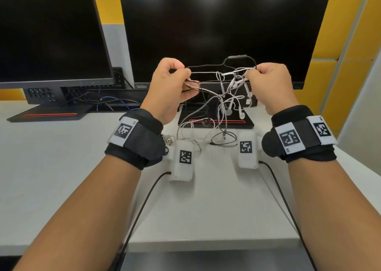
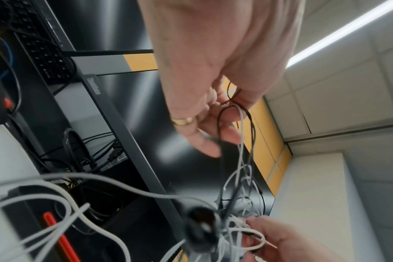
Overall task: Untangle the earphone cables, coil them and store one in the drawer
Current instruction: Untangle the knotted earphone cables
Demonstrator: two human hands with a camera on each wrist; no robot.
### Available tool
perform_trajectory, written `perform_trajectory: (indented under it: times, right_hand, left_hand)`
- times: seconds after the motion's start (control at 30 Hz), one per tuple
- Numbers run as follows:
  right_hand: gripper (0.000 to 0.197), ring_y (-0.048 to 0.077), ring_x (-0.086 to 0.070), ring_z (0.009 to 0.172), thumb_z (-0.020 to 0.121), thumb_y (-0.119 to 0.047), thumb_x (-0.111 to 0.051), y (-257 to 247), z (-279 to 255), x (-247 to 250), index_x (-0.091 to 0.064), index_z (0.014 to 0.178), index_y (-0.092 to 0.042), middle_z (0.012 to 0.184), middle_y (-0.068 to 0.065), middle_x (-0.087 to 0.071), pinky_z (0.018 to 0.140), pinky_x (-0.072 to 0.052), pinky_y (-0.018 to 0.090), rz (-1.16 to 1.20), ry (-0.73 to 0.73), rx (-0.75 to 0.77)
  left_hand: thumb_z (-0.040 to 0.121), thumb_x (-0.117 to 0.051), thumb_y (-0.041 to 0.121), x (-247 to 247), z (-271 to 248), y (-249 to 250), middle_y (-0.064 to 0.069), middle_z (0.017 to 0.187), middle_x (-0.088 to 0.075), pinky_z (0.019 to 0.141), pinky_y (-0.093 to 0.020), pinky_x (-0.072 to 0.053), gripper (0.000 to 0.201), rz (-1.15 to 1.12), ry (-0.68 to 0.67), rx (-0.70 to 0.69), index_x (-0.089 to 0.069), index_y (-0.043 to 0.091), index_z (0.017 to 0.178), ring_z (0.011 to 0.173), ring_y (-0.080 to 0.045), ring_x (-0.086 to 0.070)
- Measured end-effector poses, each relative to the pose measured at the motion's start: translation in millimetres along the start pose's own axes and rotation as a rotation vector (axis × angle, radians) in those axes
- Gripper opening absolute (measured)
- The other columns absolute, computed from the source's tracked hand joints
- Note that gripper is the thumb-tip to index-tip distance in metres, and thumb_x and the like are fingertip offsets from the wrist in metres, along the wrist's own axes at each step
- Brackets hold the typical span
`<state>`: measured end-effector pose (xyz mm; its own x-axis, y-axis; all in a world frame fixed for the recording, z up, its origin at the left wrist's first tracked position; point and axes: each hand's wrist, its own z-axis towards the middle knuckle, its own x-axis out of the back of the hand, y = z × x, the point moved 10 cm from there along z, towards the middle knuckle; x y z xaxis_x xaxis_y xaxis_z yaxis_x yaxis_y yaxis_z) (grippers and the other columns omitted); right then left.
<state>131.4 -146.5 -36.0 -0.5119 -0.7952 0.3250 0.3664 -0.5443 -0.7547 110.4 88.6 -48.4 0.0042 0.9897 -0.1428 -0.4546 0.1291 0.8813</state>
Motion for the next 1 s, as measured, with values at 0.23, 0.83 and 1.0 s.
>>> perform_trajectory:
  times: [0.23,0.83,1.0]
  right_hand:
    - [0.016,0.019,-0.073,0.076,0.100,-0.007,-0.037,12,-3,7,-0.052,0.102,-0.011,0.093,0.012,-0.062,0.064,-0.061,0.028,0.485,0.083,-0.244]
    - [0.019,0.028,-0.074,0.087,0.097,0.001,-0.038,6,-4,-3,-0.054,0.100,-0.008,0.107,0.022,-0.064,0.080,-0.061,0.040,0.814,0.028,-0.287]
    - [0.016,0.025,-0.073,0.090,0.096,-0.003,-0.043,5,-3,-3,-0.056,0.105,-0.004,0.107,0.020,-0.066,0.084,-0.060,0.038,0.786,0.006,-0.250]
  left_hand:
    - [0.092,-0.064,0.021,-17,-7,-12,0.006,0.062,-0.042,0.043,-0.020,-0.027,0.019,0.235,-0.179,0.082,-0.056,0.013,0.107,0.045,-0.006,-0.029]
    - [0.103,-0.042,0.017,-25,-11,-23,-0.001,0.078,-0.062,0.062,-0.025,-0.054,0.013,0.268,-0.237,0.145,-0.051,0.016,0.094,0.063,-0.009,-0.064]
    - [0.096,-0.059,0.018,-29,-12,-27,0.006,0.062,-0.046,0.050,-0.019,-0.036,0.005,0.367,-0.338,0.142,-0.061,0.016,0.091,0.052,-0.007,-0.039]
